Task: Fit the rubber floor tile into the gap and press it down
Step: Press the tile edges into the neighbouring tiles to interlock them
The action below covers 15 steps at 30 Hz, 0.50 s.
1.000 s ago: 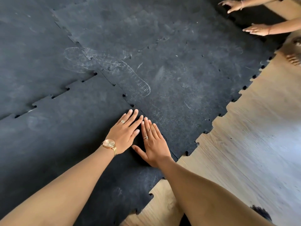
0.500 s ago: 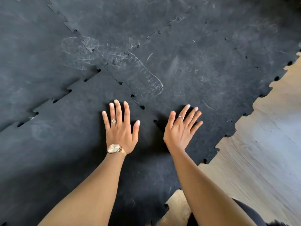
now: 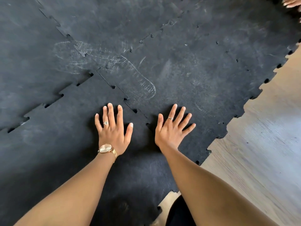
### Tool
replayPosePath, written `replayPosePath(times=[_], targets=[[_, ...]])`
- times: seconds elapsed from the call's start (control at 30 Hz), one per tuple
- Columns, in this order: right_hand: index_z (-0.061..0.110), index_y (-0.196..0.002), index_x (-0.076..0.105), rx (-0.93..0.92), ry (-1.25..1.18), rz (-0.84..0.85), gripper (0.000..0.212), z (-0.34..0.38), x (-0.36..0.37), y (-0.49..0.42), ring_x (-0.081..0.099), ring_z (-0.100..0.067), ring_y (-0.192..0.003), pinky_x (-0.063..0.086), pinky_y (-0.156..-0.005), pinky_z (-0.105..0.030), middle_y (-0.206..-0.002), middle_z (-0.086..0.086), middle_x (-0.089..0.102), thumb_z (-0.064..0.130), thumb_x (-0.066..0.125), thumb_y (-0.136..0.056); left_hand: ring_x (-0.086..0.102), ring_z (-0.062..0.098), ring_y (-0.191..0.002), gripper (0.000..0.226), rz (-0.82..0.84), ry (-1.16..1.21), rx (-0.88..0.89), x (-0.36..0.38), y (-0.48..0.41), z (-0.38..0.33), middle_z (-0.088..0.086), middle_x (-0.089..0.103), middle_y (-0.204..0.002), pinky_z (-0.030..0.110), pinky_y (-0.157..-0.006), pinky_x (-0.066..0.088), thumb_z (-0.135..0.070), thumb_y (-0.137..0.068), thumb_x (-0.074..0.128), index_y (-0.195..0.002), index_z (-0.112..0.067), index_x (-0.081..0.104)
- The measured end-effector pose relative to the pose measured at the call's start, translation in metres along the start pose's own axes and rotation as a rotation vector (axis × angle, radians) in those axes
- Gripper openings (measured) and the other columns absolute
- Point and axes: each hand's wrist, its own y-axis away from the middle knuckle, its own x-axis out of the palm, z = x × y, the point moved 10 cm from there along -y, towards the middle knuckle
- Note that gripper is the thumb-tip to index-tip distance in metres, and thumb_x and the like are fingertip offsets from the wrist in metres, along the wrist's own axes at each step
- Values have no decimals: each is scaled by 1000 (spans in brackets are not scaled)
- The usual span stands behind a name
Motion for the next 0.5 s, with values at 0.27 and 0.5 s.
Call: replayPosePath(times=[0.27, 0.5], targets=[[22, -143, 33, -28, 10, -109, 61, -9, -15, -19, 24, -32, -133, 11, -105, -55, -147, -8, 30, 57, 16, -96, 25, 42, -143, 68, -40, 24, -6, 1, 1, 2, 25, 25, -155, 62, -113, 16, -50, -95, 29, -148, -8, 30], [24, -154, 15, -56, 29, -55, 83, -5, -12, -20, 8, -31, -147, 6, -112, -62, -160, -6, 16, 72, 1, -88, 42, 41, -128, 62, -42, 60, 38, -14, -12, 10, 21, 42, -144, 57, -101, 30, -52, -95, 29, -139, -10, 43]])
